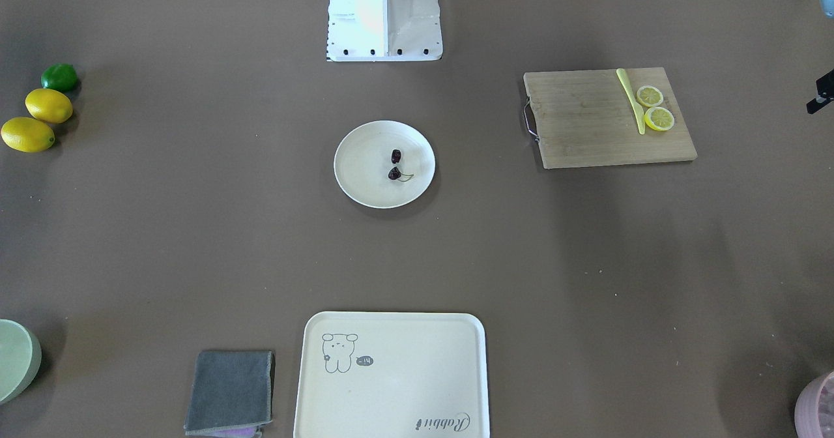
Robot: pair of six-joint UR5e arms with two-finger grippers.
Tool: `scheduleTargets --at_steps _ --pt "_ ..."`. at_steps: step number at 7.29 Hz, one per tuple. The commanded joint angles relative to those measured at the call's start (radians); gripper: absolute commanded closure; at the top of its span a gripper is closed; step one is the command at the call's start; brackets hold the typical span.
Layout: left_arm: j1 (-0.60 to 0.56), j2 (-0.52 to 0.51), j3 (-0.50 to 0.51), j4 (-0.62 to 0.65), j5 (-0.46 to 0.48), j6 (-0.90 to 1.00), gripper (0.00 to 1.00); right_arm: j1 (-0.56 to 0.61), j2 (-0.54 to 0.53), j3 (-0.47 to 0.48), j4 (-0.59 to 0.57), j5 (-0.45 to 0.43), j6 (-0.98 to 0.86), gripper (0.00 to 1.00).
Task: Place red cherry on plate
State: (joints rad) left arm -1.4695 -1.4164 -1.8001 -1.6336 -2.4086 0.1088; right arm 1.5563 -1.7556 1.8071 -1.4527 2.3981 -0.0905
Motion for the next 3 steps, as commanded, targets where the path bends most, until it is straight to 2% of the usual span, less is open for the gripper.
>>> scheduleTargets --at_steps 1,3 --pt "-0.009 0.011 -0.007 0.000 0.000 0.000 0.02 -0.001 -0.008 0.006 0.000 0.004 0.000 0.00" --pt "-0.012 0.020 -0.019 0.000 0.000 0.000 0.02 0.001 -0.007 0.006 0.000 0.000 0.000 0.00"
